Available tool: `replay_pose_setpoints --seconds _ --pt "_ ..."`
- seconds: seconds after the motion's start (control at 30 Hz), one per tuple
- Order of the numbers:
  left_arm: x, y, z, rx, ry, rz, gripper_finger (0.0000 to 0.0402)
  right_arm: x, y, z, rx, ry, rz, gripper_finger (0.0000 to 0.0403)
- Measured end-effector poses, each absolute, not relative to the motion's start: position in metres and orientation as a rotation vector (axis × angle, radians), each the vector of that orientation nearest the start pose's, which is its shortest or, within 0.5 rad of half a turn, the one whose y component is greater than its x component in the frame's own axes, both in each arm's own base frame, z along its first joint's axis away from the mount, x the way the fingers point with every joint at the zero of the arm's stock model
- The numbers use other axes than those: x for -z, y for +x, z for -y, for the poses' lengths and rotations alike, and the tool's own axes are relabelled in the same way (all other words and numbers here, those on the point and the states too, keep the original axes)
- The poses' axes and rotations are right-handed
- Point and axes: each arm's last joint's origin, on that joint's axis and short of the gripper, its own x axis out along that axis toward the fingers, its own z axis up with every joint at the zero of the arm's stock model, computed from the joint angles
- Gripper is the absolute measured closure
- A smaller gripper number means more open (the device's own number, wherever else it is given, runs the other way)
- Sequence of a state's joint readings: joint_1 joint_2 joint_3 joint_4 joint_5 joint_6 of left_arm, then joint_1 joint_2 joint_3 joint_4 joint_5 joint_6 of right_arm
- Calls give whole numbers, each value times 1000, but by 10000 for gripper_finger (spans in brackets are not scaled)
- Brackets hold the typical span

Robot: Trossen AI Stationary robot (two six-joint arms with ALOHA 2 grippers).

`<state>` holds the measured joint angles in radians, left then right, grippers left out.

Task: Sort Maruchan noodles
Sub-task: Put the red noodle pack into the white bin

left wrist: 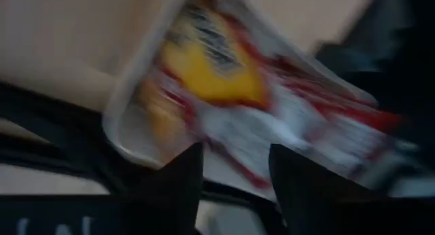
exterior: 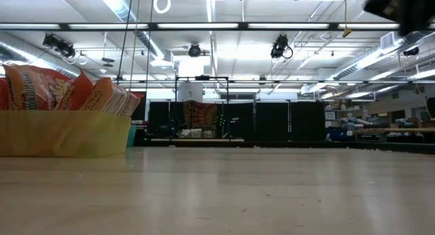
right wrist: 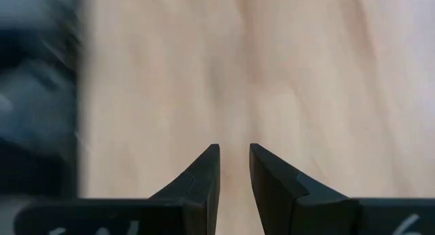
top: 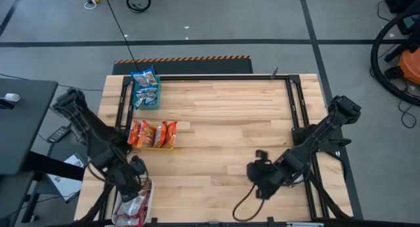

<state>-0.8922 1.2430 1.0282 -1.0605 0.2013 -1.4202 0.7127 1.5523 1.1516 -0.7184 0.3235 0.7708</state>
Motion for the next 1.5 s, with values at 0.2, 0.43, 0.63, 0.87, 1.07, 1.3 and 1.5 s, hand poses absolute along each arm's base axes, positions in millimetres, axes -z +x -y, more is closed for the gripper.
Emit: replay_pose_setpoints --seconds 0.2,0.43,0.63,0.87,1.07,1.3,1.5 --pt "-313 134 195 61 -877 -1435 219 -233 205 -169 204 42 -1441 312" --pt "-319 137 225 192 -736 -1065 225 -220 176 -194 33 137 -1648 284" --pt "-298 141 242 149 -464 -930 225 -207 139 -229 -47 49 -1708 277" --pt "-286 150 247 110 -315 -868 225 -177 123 -256 64 -154 -1813 278" --pt "-286 153 246 99 -312 -847 225 -144 125 -252 257 -250 -1872 279" --pt "-287 154 245 72 -290 -797 225 -141 140 -249 263 -215 -1847 351" --pt "-291 158 242 -15 -171 -632 225 -177 168 -245 229 -110 -1660 393"
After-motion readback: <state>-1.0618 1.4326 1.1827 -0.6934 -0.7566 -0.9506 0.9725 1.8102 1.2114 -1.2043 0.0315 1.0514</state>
